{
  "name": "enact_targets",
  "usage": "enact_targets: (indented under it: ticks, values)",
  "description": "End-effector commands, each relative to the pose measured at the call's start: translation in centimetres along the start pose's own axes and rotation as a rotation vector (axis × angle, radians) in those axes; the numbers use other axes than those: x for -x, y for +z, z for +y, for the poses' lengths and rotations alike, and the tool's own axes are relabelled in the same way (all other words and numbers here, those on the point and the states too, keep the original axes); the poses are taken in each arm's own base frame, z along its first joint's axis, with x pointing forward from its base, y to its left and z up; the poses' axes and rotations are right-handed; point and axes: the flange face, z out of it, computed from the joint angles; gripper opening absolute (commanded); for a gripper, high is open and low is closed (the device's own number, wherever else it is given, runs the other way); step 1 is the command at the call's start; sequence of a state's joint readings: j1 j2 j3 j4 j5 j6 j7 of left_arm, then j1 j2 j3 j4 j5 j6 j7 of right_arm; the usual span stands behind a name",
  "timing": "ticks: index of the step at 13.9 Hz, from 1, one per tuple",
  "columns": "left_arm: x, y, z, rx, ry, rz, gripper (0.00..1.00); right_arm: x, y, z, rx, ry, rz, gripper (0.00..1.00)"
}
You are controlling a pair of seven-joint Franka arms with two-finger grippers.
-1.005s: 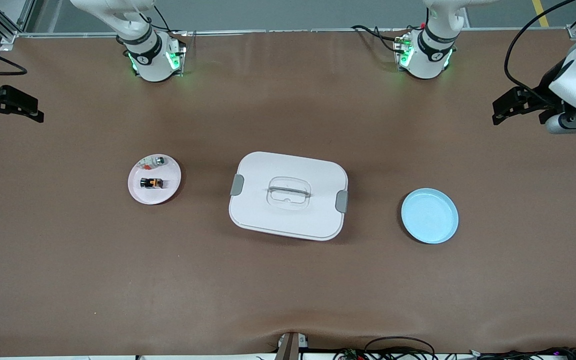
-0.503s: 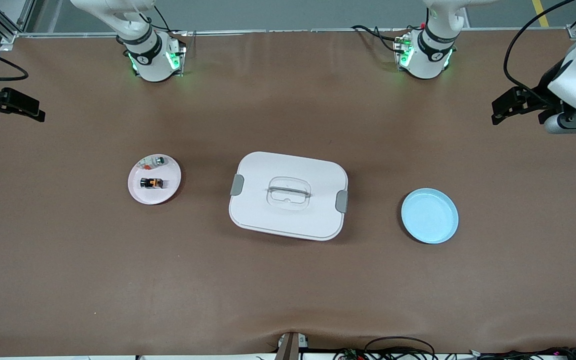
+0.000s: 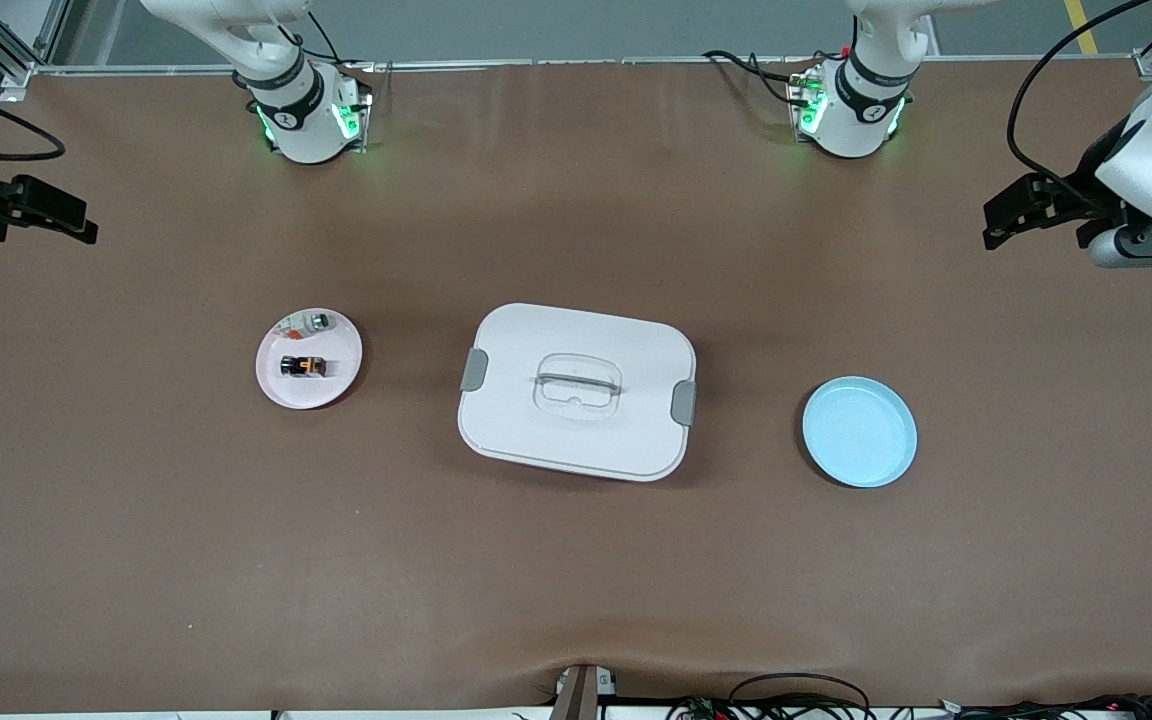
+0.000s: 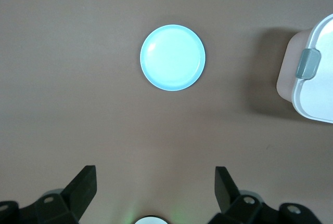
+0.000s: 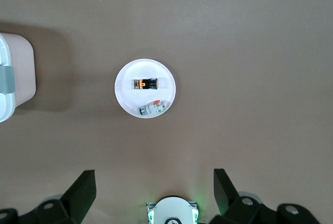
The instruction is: Transfer orange switch to right arm and place
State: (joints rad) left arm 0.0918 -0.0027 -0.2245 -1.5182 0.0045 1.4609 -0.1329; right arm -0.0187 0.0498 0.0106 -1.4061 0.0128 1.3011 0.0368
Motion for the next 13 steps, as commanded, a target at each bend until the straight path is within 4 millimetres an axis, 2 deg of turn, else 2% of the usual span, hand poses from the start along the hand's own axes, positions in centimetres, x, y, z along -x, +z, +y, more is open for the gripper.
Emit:
enact_targets:
  ticks: [1, 5, 13]
  values:
    - [0.4, -0.4, 0.2, 0.012, 0.008, 0.010, 1.00, 1.4, -0.1, -0.2, -0.016, 0.023, 0.022, 1.00]
    - [0.3, -0.4, 0.2, 0.010, 0.007, 0.009, 1.00, 3.0, 0.9, 0.7, -0.047, 0.041, 0.052, 1.00]
    - [0.2, -0.4, 0.2, 0.012, 0.007, 0.013, 1.00, 3.3, 1.6, 1.3, -0.049, 0.053, 0.026, 1.00]
